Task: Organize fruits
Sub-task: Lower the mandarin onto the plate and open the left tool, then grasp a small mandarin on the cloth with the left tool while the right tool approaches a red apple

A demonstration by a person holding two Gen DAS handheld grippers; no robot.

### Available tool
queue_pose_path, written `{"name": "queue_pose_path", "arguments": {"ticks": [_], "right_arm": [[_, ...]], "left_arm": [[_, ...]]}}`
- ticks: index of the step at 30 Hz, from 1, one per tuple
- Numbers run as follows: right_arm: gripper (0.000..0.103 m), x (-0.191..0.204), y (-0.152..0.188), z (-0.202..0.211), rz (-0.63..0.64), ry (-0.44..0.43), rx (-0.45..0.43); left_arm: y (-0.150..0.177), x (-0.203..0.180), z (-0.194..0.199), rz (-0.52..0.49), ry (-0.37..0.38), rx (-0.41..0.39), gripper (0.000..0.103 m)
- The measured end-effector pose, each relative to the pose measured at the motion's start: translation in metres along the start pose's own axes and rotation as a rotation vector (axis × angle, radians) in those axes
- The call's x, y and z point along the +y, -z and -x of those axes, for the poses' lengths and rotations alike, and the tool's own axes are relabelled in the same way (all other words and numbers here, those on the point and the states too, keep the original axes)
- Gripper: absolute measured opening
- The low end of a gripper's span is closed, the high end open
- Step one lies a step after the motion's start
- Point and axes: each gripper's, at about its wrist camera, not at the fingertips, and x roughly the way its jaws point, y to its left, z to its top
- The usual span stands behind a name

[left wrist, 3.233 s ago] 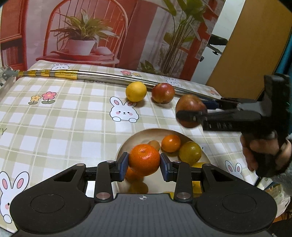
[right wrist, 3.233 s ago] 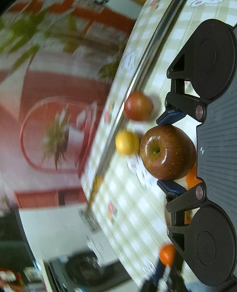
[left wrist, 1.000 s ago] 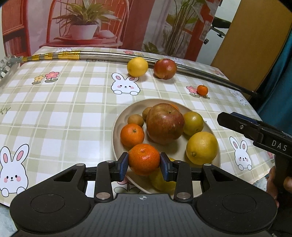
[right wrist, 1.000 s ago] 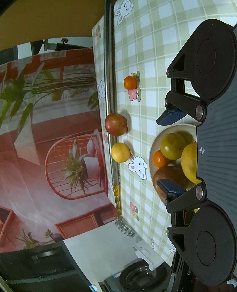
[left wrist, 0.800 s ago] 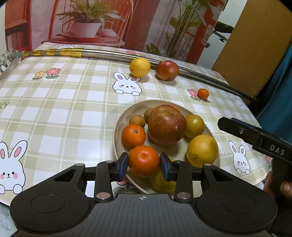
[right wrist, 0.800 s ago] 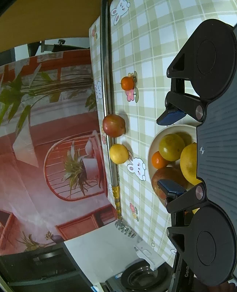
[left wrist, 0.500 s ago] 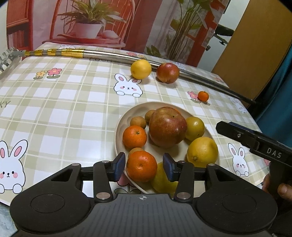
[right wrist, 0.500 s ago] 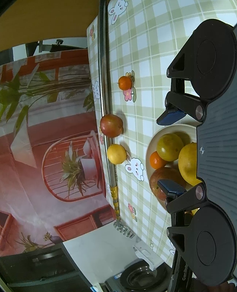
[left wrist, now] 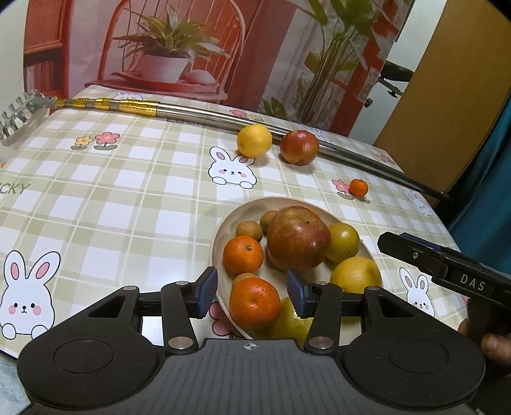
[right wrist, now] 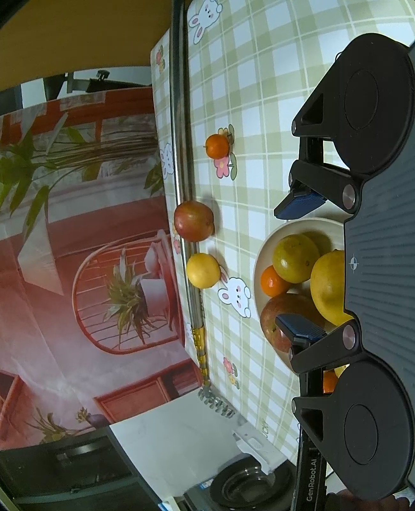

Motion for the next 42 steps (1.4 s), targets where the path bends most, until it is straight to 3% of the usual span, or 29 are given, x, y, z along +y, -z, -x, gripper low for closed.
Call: {"name": "queue_pose_path", "arguments": {"ticks": [24,32,42], "right_arm": [[0.062,-0.007,-0.002,0.000,-0.004,0.012,-0.007],[0.062,-0.033,-0.032,0.012,-0.006,0.076,-0.079],[0.062,-0.071,-0.067,0.024,-0.021,0.146,-0.163]], "left_arm": [[-0.002,-0.007,0.009,-0.049,-0.043,-0.046,0.054],[-0.035,-0.017,0.013,-0.114,-0.062,-0.111,0.054],[-0.082,-0.038,0.008,-0.138,-0.019,-0.178,0.054]]}}
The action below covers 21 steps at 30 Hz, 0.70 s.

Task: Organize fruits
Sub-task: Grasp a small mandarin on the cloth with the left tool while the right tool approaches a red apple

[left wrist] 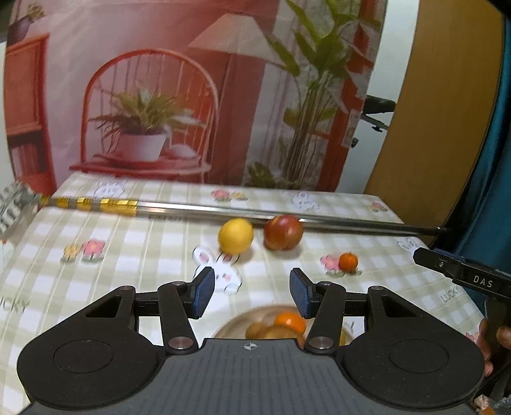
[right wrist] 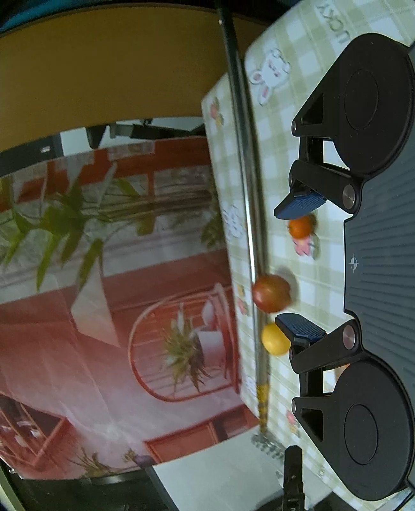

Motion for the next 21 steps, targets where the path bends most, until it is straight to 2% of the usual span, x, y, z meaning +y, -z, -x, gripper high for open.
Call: {"name": "queue_pose_path", "arguments": {"ticks": [6,15,21], "right_arm": [[0.062,-0.015,-0.010,-0.006,0.007,0.031,-0.024],[0.062,-0.038,-0.004,-0.015,-0.019,0.058,-0.010],[0.062,-0.064,-0.001,-0.025,-0.050,0.124,-0.004]], "left_arm": [[-0.017,-0.030,-0.020,-0.063,0.036,-0.013,0.054],[-0.027,-0.070,-0.062,-0.117,0.105,0.042,0.054],[-0.032,-0.102,-0.107,-0.171,0.147,0.080,0.054]]}}
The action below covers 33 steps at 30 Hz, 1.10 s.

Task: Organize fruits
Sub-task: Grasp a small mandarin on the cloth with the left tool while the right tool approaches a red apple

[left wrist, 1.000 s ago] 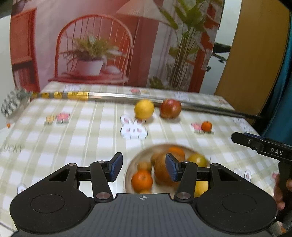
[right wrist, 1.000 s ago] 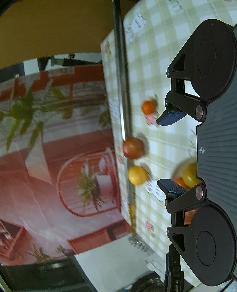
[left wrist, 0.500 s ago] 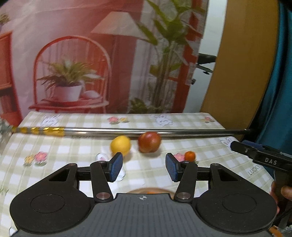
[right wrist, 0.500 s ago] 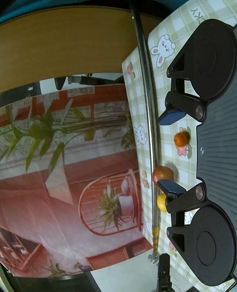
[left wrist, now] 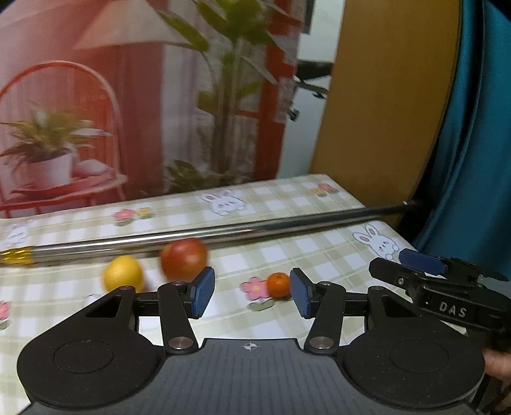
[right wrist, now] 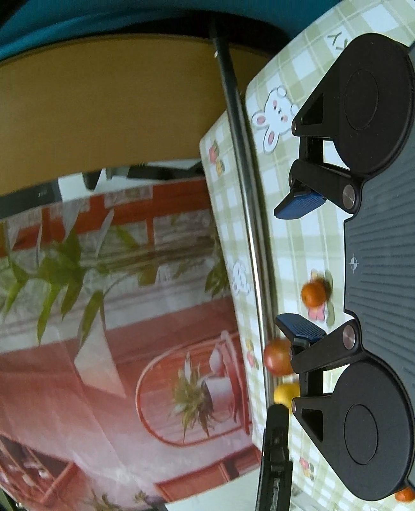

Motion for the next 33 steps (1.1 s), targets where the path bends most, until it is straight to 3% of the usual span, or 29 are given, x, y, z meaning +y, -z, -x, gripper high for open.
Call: {"name": "queue_pose_path", "arguments": {"ticks": [5,13,19,23,33], "right_arm": [[0.062,-0.021,0.010,-0.008,-0.041,0.024,0.022],[0.062,-0.047,0.024,-0.016,-0.108,0.042,0.053],[0.062,-0.053,0.033,-0.023,-0.128,0.036,0.072],[0.062,-0.055,0.035,-0.025,-0.133,0.032,0.077],[0.062,-0.052,0.037,-0.025,-0.132,0.029,0.089]], "left_arm": [[-0.004,-0.014,-0.054,0.001,0.042,0.069,0.054],[-0.001,-0.020,-0.119,0.004,0.017,0.176,0.052],[0.001,-0.024,-0.137,-0.022,0.014,0.214,0.048],[0.002,-0.025,-0.147,-0.027,0.005,0.245,0.038],[0.003,-0.015,-0.137,0.008,0.015,0.259,0.036]]}}
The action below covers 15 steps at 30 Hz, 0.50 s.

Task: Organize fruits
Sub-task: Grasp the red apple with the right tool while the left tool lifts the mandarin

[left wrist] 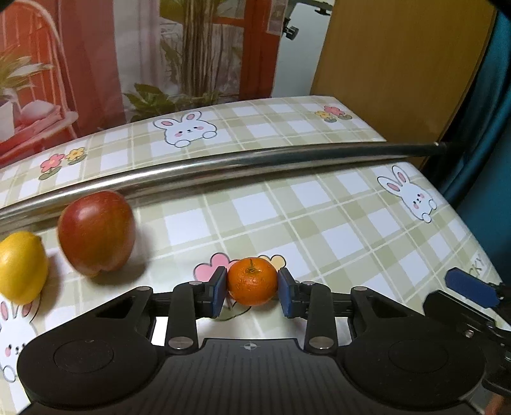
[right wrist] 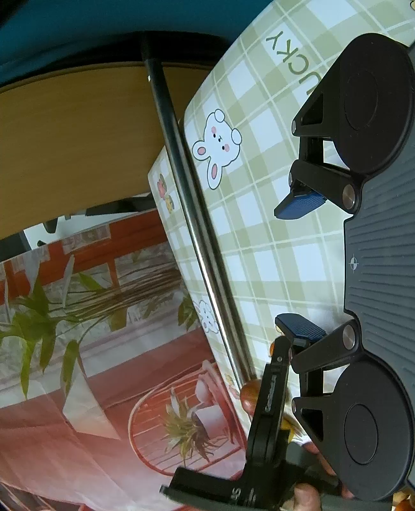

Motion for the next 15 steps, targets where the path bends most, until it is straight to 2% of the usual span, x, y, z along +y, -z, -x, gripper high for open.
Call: {"name": "queue_pose_path", "arguments": {"ticks": [9,15], "right_arm": [[0.062,0.023,0.000,0.005,0.036,-0.047,0.001],[0.062,0.041,0.002,0.015,0.069,-0.083,0.004]], "left_arm": [[0.014,0.024,0.065,0.051,0.046,-0.076,0.036],[0.039,0.047,0.120,0.088,0.058,-0.130,0.036]]}}
